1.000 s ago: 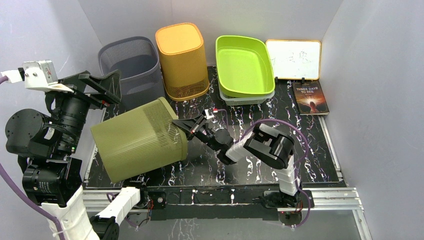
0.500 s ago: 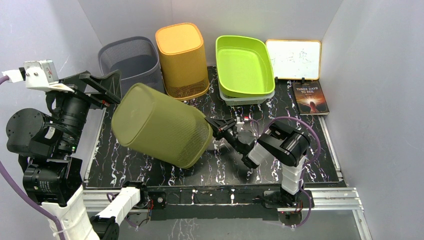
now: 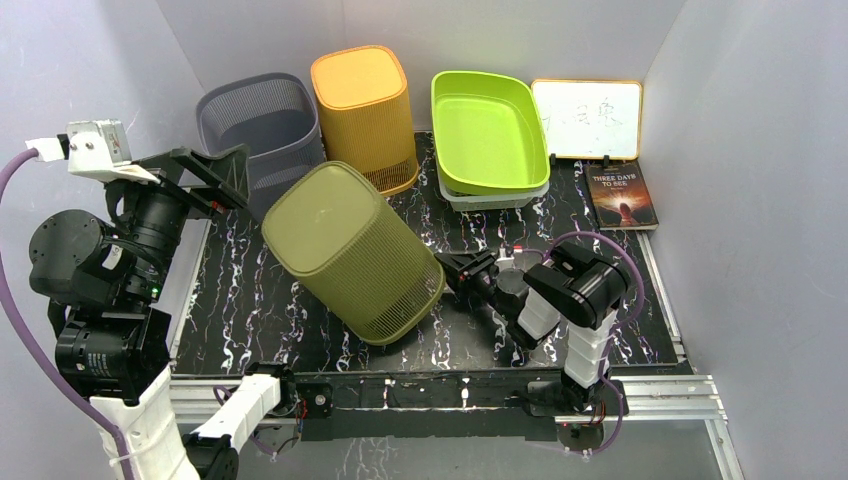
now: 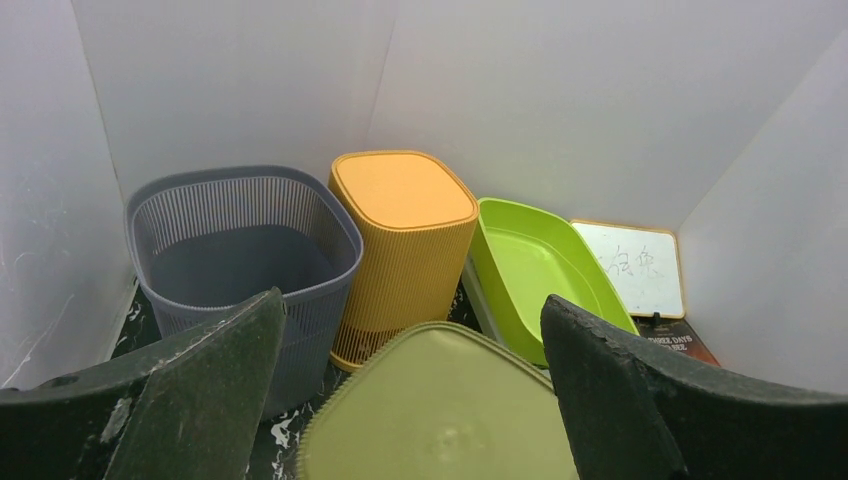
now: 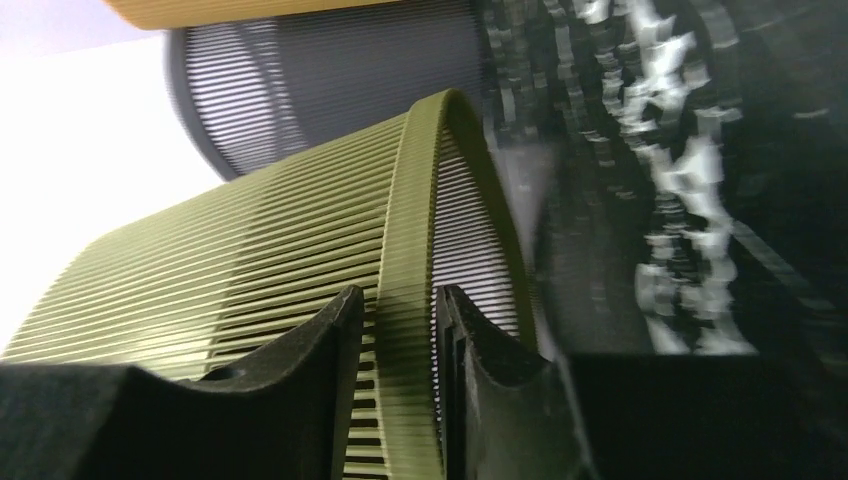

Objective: Turn the large container upside down

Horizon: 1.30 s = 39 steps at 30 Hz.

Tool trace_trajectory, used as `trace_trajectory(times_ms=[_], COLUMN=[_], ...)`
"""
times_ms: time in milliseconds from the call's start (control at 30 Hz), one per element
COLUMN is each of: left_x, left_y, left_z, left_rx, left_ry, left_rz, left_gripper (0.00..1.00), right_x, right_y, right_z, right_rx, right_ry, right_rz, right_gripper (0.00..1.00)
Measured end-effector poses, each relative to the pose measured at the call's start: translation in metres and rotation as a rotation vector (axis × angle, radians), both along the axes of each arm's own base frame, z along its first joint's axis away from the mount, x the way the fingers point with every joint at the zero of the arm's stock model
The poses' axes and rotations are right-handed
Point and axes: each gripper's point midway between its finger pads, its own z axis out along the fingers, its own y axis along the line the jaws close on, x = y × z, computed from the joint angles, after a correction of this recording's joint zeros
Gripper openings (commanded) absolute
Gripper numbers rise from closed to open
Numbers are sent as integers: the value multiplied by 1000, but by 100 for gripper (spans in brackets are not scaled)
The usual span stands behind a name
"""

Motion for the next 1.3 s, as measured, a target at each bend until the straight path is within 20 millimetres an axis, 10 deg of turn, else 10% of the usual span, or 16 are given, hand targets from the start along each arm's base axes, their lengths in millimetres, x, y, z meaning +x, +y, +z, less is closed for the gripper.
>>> trace_trajectory(times_ms=[200, 600, 967, 1300], left_x=[3, 8, 23, 66], left_y=[0, -1, -5, -12], left_z=[-7, -17, -41, -99], left_rx=[1, 12, 41, 142], left_ry=[18, 43, 121, 298], left_rz=[0, -3, -24, -80], left_gripper=[98, 98, 98, 98], right_x=[-6, 6, 38, 97], right_y=[-18, -46, -73, -118], right_z=[-45, -59, -17, 73], right_rx=[-156, -218, -344, -869], right_ry=[33, 29, -121, -173], right_rz=[15, 8, -50, -232], right_gripper=[47, 51, 56, 92])
